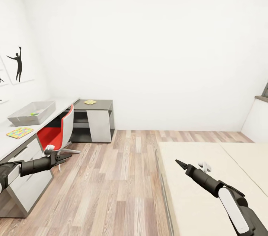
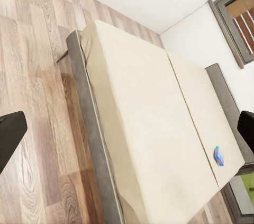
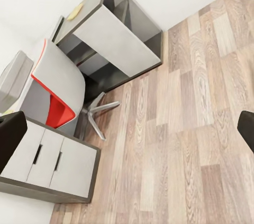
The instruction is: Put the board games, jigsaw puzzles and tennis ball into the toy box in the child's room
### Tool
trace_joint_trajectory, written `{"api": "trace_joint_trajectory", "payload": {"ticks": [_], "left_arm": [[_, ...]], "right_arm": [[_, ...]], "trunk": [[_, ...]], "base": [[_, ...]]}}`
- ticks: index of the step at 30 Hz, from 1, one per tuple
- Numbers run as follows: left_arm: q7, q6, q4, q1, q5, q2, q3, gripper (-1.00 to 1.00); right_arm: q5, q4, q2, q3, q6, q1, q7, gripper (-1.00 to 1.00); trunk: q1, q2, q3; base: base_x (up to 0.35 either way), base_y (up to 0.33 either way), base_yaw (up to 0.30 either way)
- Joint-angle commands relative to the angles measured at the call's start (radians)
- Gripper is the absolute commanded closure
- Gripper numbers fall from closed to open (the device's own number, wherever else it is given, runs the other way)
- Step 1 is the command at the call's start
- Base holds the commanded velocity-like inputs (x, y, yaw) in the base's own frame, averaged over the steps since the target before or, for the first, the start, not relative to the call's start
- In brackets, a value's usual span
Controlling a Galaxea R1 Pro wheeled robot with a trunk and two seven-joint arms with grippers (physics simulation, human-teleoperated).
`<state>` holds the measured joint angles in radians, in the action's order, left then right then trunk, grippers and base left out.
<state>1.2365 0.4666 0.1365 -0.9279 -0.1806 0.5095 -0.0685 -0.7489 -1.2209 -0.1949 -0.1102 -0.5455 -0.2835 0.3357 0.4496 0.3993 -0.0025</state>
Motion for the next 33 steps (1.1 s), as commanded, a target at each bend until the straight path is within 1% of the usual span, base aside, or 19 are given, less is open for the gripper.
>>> {"api": "trace_joint_trajectory", "payload": {"ticks": [1,33], "left_arm": [[0.003,0.01,0.0,0.0,0.004,0.0,-0.007,-1.0],[0.004,0.01,0.0,0.0,0.004,0.0,-0.007,-1.0]], "right_arm": [[-0.004,0.0,0.0,-0.002,-0.007,0.0,0.002,-1.0],[-0.004,0.0,0.001,-0.001,-0.007,0.0,0.002,-1.0]], "trunk": [[0.0,0.001,0.0],[0.0,0.001,0.0]], "base": [[0.0,0.0,-0.006],[0.0,0.0,0.0]]}}
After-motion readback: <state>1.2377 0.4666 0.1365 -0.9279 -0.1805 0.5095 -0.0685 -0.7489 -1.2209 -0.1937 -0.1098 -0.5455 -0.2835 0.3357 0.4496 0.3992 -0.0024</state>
